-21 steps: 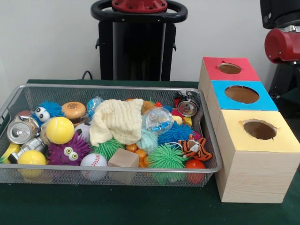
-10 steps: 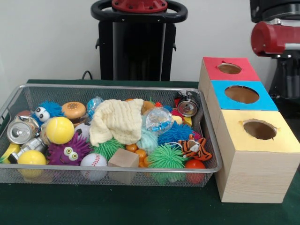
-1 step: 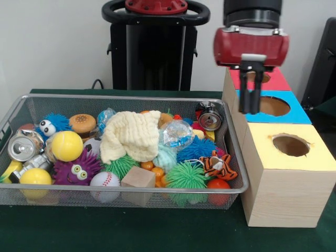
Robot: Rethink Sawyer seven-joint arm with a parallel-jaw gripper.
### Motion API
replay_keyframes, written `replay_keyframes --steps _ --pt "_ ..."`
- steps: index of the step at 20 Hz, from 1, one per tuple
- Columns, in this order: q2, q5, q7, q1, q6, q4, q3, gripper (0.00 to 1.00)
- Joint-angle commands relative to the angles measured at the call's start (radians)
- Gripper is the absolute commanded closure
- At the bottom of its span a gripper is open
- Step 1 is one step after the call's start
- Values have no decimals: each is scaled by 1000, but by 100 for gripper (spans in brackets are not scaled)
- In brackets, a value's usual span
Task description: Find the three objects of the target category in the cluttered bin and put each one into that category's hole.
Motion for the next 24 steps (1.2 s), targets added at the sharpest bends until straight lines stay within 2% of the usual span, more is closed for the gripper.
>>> replay_keyframes --steps 1,9,15,21,24 --pt "36 -51 30 -20 206 85 16 100" --pt "37 -64 -5 -65 227 84 68 100" --pt "44 -71 -22 -116 197 96 122 100" --pt "37 -77 2 -135 151 107 144 100" --pt "35 -86 0 -123 159 102 134 100"
